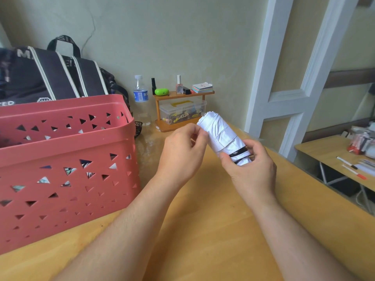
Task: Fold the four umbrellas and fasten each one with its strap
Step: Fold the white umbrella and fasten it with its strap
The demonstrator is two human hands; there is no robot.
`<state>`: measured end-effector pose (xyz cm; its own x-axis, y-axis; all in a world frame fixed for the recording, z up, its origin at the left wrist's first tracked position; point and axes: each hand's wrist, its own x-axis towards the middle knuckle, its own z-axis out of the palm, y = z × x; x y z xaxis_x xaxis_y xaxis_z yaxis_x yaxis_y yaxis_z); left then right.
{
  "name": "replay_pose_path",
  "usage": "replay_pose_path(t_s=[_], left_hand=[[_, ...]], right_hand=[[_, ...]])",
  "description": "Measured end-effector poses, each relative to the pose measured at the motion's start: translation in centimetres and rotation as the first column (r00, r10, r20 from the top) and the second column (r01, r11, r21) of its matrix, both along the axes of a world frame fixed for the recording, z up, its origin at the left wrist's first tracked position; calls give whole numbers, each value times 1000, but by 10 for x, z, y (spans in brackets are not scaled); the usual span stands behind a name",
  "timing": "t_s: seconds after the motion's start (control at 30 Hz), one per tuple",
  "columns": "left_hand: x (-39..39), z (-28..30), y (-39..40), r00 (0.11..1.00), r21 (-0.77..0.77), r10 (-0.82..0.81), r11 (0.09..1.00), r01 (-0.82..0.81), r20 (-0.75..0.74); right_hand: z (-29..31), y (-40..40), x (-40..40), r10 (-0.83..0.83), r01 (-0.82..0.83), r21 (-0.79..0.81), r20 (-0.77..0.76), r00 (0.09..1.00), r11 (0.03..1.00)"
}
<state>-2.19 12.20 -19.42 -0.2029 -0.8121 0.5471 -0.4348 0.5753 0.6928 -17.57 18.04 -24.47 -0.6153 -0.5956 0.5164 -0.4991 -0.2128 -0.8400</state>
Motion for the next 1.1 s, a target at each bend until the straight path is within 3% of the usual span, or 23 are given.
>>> replay_pose_path(t_s=[0.27,0.7,0.9,1.1], left_hand=[[1,1,1,999,-15,38,999,-38,-15],[-2,-5,-1,998,17,11,1000,-10,-62],[-6,-4,-4,940,302,-87,934,192,-330],[-2,-3,-8,844,283,-173,891,354,-508]], right_hand=[[-2,1,1,10,-11,-18,-78,997,1000],[-3,-1,1,30,-31,-21,-35,999,999],[-3,0,4,8,-15,-57,-112,994,998],[-4,3,5,159,-150,111,-86,983,983]])
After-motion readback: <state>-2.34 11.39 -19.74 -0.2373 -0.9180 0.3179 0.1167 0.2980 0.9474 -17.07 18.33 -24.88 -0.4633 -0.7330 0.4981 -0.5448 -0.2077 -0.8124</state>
